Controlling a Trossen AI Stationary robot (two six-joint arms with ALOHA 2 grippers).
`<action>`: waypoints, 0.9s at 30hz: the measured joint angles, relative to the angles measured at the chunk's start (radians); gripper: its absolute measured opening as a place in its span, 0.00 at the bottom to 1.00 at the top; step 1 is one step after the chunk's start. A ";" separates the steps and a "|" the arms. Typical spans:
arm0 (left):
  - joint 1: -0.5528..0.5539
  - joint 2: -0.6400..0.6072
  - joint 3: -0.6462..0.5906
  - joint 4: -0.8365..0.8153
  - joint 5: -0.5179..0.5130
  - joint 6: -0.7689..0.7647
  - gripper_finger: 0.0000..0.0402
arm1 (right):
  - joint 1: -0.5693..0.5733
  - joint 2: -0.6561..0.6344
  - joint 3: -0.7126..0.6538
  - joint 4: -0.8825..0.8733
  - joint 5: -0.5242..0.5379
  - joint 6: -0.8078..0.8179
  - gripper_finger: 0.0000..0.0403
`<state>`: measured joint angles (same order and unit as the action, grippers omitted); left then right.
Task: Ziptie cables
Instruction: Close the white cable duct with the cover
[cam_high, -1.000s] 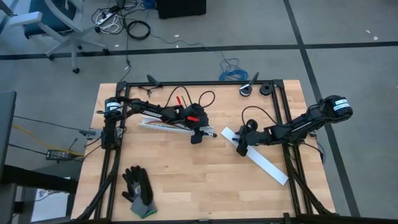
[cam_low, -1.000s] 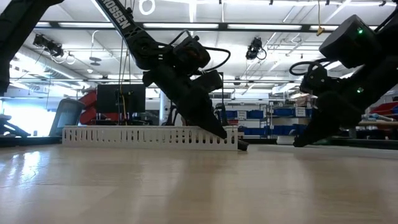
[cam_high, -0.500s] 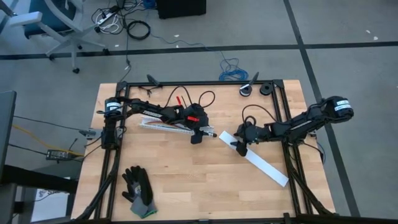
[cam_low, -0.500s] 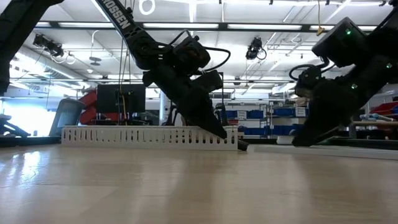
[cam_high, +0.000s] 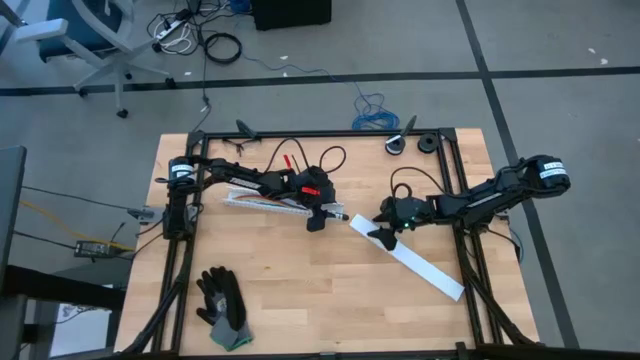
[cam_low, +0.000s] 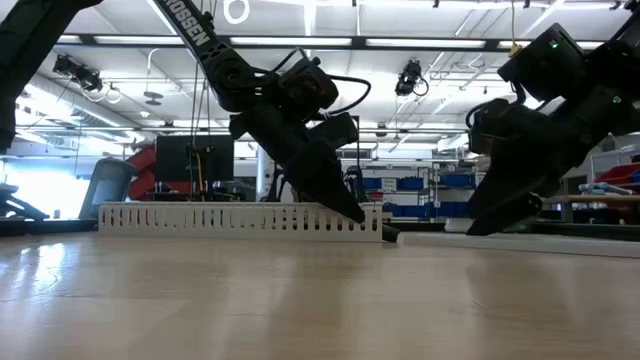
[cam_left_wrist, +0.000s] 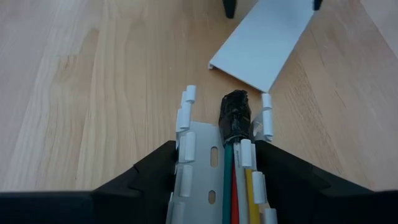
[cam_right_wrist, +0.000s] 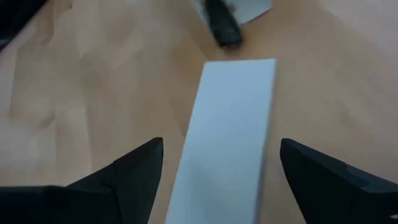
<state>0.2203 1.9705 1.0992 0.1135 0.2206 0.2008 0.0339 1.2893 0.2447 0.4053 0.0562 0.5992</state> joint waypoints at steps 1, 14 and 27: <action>0.000 0.000 0.000 0.000 0.000 0.000 0.55 | -0.012 -0.002 0.001 0.001 0.000 0.007 0.77; -0.006 0.000 0.000 -0.004 -0.003 -0.056 0.55 | -0.165 -0.159 0.238 -0.444 -0.063 -0.207 0.77; -0.007 -0.002 0.002 -0.029 0.001 -0.103 0.55 | 0.352 -0.146 0.453 -0.944 0.577 0.148 0.77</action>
<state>0.2134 1.9682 1.1011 0.0849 0.2214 0.0975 0.3860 1.1431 0.6975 -0.5388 0.6336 0.7474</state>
